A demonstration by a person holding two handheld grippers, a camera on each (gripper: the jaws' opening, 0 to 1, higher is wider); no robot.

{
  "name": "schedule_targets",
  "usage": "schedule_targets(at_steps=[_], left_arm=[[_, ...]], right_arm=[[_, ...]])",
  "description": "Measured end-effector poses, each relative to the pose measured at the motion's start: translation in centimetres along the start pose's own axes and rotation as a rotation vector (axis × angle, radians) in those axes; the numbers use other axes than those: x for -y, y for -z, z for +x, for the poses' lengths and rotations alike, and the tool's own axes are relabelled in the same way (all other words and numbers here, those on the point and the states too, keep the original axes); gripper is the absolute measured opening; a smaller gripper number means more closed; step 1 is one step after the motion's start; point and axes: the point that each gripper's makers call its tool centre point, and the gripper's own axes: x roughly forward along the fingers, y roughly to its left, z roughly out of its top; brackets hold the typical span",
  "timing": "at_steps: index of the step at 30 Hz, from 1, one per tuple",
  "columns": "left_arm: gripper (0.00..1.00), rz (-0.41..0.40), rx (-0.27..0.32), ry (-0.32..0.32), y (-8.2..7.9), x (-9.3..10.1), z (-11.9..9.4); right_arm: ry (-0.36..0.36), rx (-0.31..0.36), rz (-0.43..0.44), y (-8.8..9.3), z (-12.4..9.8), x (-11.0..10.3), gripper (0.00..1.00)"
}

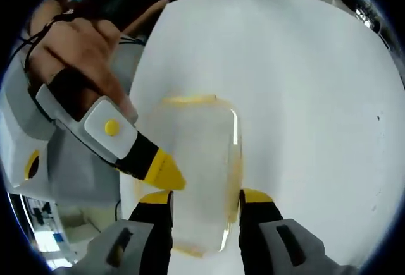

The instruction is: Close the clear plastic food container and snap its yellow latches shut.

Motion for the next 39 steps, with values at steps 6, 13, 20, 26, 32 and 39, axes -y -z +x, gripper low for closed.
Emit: schedule_targets(at_steps=[6,13,20,26,32,39], left_arm=[[0.40,0.004,0.004,0.009,-0.1,-0.1,-0.1],[0.40,0.020,0.002,0.002,-0.1,-0.1,-0.3],[0.40,0.009,-0.004,0.020,-0.2,-0.2,-0.3],[0.40,0.004,-0.009,0.050,-0.2,-0.3,-0.5],[0.39,0.028,-0.023,0.058,0.0,-0.2,-0.6],[0.44,0.026,-0.020,0.060,0.1,-0.7,-1.1]], right_arm=[[0.027,0.030,-0.006,0.3,-0.2,-0.1,0.40],[0.080,0.040,-0.015,0.2,-0.5,-0.2,0.40],[0.122,0.042,-0.018,0.4,-0.7,-0.2,0.40],[0.162,0.046,-0.034,0.2,-0.8,-0.3,0.40],[0.196,0.068,-0.024,0.2,-1.0,-0.3,0.40],[0.245,0.082,-0.047,-0.2,-1.2,-0.2,0.41]])
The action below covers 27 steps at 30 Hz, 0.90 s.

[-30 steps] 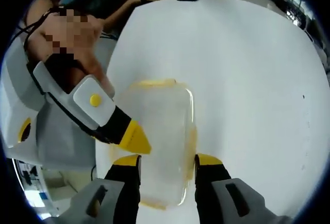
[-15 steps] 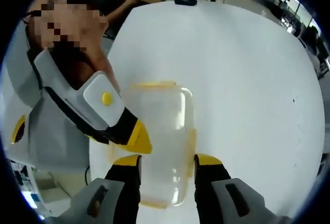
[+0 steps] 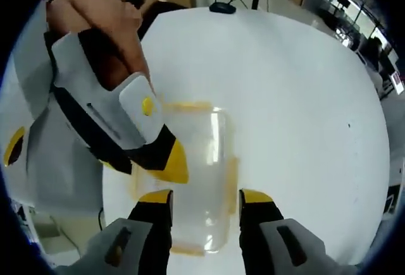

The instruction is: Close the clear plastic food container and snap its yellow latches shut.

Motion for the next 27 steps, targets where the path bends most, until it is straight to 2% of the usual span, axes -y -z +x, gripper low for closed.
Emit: schedule_targets(at_steps=[5,9,11,17,22,27], left_arm=[[0.49,0.012,-0.015,-0.010,0.5,-0.4,-0.3],[0.51,0.016,-0.025,-0.010,0.8,-0.5,-0.4],[0.52,0.018,-0.026,-0.013,0.8,-0.6,-0.5],[0.58,0.028,-0.027,-0.006,0.9,-0.7,-0.7],[0.63,0.017,-0.039,-0.005,1.3,-1.0,-0.7],[0.69,0.019,-0.045,-0.011,1.4,-1.5,-0.7]], right_arm=[[0.050,0.022,-0.002,0.0,-0.2,0.2,0.44],[0.064,0.036,0.010,0.1,-0.3,-0.1,0.48],[0.067,0.024,0.013,0.5,-0.3,-0.4,0.53],[0.085,0.018,0.001,0.9,-0.9,-0.8,0.57],[0.066,0.045,0.027,0.9,-1.3,-1.7,0.61],[0.069,0.029,0.020,1.5,-1.2,-2.2,0.66]])
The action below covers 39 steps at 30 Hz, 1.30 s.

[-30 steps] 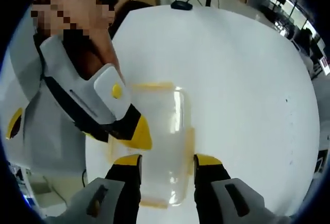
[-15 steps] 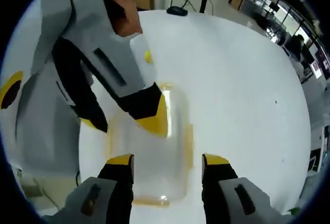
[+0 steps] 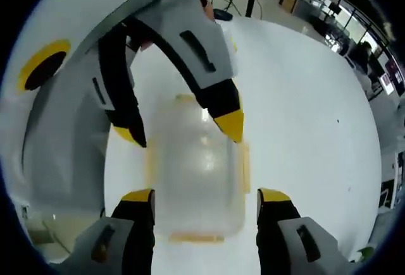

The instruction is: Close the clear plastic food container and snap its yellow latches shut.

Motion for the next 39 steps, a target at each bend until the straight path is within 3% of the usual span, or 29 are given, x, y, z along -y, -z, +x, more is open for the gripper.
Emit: schedule_targets(at_steps=[17,23,39], left_arm=[[0.86,0.009,-0.051,-0.010,2.1,-1.6,0.9],[0.90,0.015,-0.045,-0.007,2.1,-1.7,1.2],[0.87,-0.001,-0.063,0.059,3.0,-0.6,2.4]], right_arm=[[0.058,-0.028,-0.023,1.8,0.8,-0.9,0.87],[0.082,-0.031,-0.021,2.2,1.0,-0.8,0.90],[0.087,-0.061,-0.019,3.2,2.8,-1.0,0.89]])
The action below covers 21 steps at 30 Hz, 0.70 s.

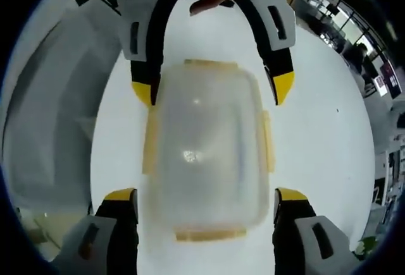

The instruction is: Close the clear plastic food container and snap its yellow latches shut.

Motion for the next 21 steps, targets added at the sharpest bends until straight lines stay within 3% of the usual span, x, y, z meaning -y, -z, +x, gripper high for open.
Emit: schedule_targets(at_steps=[9,21], left_arm=[[0.81,0.011,0.002,0.032,-0.08,0.63,0.57],[0.80,0.004,0.008,0.032,-0.07,0.69,0.63]], right_arm=[[0.005,-0.012,0.000,0.40,0.10,0.15,0.80],[-0.002,-0.014,-0.003,0.48,0.28,0.19,0.80]])
